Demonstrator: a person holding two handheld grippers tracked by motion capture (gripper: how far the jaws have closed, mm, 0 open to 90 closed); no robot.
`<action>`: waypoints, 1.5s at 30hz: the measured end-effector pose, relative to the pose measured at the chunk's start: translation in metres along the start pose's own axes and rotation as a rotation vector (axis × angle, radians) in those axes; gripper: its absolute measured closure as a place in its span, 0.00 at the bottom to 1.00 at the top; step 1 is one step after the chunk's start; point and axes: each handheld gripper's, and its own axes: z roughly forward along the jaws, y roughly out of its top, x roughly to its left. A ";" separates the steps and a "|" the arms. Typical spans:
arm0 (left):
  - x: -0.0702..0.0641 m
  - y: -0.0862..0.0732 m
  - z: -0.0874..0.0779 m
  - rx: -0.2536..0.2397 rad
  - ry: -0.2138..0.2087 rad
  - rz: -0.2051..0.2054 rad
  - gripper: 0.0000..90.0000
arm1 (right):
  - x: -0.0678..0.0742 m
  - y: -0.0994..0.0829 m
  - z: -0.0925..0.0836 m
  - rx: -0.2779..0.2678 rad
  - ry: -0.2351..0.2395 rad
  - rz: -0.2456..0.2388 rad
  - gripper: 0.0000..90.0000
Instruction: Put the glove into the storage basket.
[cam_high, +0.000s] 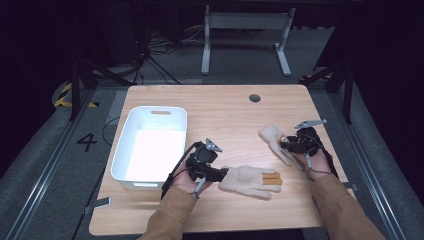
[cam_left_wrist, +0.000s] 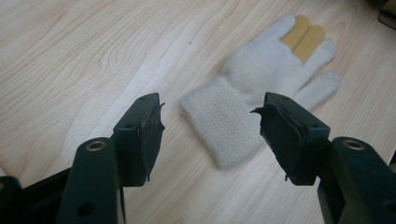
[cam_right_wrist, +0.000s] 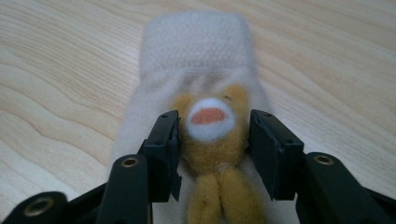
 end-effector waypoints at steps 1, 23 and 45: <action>-0.001 0.000 0.001 -0.001 0.004 -0.001 0.43 | 0.001 0.000 0.002 0.010 -0.005 -0.008 0.60; 0.001 0.001 0.001 0.002 -0.002 -0.007 0.44 | 0.006 0.005 -0.011 0.000 -0.037 -0.052 0.73; -0.002 0.012 0.007 -0.005 -0.046 0.010 0.44 | 0.016 0.016 -0.069 -0.111 0.034 -0.118 0.74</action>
